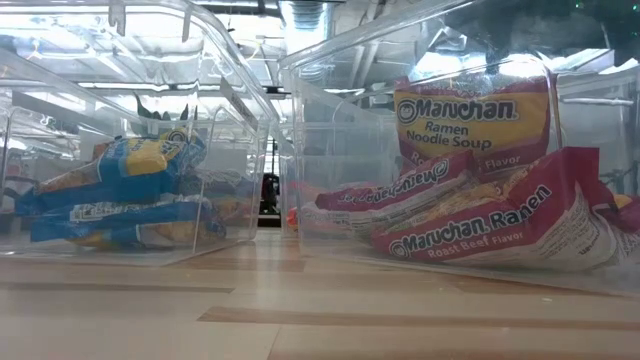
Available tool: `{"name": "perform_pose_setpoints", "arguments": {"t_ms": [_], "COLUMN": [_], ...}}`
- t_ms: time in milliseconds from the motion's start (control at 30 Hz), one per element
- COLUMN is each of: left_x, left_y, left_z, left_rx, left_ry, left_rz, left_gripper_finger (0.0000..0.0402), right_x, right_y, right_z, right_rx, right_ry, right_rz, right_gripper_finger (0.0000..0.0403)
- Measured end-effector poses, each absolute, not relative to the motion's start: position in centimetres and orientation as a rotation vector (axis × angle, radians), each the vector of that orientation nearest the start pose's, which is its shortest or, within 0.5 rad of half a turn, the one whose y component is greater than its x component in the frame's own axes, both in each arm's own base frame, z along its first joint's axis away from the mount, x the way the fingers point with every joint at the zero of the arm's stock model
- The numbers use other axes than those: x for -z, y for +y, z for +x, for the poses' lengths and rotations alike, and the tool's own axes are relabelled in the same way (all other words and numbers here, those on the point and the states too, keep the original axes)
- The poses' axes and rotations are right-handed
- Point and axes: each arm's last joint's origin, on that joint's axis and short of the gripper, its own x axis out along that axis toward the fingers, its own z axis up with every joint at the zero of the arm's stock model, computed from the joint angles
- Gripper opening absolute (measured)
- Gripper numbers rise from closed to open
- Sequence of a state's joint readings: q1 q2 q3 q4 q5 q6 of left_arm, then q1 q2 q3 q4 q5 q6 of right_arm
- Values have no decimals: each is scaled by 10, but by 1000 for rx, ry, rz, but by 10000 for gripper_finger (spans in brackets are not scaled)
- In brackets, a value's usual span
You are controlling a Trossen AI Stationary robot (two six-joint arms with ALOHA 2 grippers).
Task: Sort Maruchan noodles
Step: Put the red noodle pack into the bottom right transparent bin
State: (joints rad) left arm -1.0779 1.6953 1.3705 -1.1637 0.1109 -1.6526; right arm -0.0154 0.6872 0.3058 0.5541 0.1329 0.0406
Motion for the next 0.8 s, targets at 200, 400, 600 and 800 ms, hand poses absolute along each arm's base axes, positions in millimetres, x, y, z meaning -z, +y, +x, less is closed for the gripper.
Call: {"name": "perform_pose_setpoints", "arguments": {"t_ms": [200, 400, 600, 800], "left_x": [-245, -233, -219, -218], "left_y": [-275, -275, -272, -271], "left_z": [144, 145, 141, 142], "left_rx": [-385, -351, -369, -365], "left_ry": [1622, 1624, 1673, 1661], "left_rz": [-530, -522, -529, -516], "left_gripper_finger": [274, 274, 274, 274], "right_x": [-251, -250, -250, -249], "right_y": [-6, -6, -6, -6], "right_z": [161, 161, 161, 161], "right_rx": [144, 145, 143, 143], "right_ry": [-168, -151, -153, -146], "right_rz": [53, 55, 68, 69], "right_gripper_finger": [28, 28, 28, 28]}}
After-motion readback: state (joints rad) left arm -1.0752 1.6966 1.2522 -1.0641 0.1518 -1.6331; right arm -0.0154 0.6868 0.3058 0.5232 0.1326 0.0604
